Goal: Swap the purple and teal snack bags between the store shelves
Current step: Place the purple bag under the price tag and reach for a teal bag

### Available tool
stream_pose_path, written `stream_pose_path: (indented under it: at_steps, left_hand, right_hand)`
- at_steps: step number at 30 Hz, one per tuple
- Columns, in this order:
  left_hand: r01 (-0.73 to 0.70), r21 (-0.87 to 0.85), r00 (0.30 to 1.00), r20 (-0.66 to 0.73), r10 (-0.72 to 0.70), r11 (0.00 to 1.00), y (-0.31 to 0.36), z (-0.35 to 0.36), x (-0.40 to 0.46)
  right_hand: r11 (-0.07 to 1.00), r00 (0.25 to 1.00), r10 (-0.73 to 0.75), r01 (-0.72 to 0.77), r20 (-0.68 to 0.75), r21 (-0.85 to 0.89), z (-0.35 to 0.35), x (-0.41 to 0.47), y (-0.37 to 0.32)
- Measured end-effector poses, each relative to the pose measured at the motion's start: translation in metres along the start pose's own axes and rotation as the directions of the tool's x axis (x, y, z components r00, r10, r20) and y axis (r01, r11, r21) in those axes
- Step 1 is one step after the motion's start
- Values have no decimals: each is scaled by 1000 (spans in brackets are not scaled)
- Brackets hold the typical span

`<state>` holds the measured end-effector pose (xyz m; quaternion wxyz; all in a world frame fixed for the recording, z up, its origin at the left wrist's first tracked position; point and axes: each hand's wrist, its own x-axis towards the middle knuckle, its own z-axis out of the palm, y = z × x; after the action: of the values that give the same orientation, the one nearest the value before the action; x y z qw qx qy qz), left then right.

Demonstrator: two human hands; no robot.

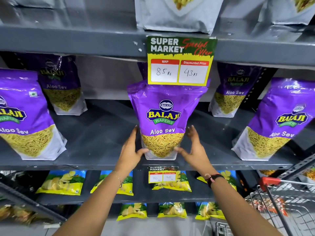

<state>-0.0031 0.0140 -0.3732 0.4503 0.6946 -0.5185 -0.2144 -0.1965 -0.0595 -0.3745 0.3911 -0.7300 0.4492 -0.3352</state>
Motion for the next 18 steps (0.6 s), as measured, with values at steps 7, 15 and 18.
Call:
stream_pose_path:
  at_steps: [7,15,18]
  left_hand:
    - [-493,177,592,-650,477,852,83,-62,1]
    - [-582,159,620,-548,562,798,233,-131,39]
    - [-341,-21,908,-264,324,940,256,-143,64]
  right_hand:
    - [866,684,-362,498,-633,43,-45,-24,-100]
    - [797,616,-556,586,-558,-148,-121,14,-232]
    - [916,871,-400,366,-285,-167,-141,45,-247]
